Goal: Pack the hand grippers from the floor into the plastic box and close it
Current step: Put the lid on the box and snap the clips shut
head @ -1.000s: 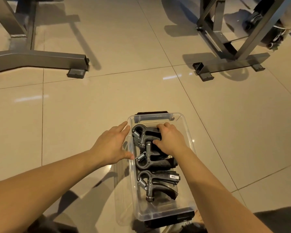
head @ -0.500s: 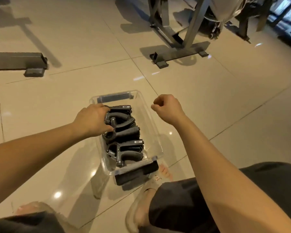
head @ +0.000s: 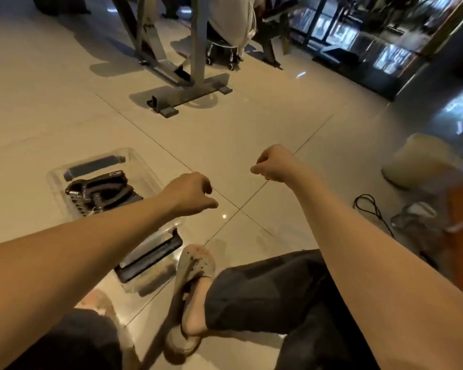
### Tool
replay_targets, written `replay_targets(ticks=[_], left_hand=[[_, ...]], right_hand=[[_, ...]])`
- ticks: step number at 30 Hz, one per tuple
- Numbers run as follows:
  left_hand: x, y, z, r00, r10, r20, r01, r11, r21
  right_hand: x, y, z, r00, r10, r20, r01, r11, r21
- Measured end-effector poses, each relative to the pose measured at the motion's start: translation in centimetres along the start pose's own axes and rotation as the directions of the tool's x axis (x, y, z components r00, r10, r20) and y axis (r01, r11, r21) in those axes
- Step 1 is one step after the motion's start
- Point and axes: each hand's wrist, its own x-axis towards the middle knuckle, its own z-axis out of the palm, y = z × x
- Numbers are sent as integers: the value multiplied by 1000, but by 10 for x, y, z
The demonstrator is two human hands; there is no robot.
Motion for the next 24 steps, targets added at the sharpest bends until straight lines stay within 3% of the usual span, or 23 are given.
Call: replay_targets(ticks=[6,13,21,24], left_hand=[[10,32,60,998,52,30,-50,996,-76],[49,52,179,981,5,195,18,993,-117],[78,52,303,937,-104,333,196,947,-255],[88,49,328,952,-52,303,113,976,-187]], right_hand=[[-29,69,-2,977,209,47,-207,977,-44],[-36,209,70,870,492,-10,-491,869,58],[-35,308,175,787,614,66,-615,772,157],[-25,322,204,782,624,7,-615,768,177]])
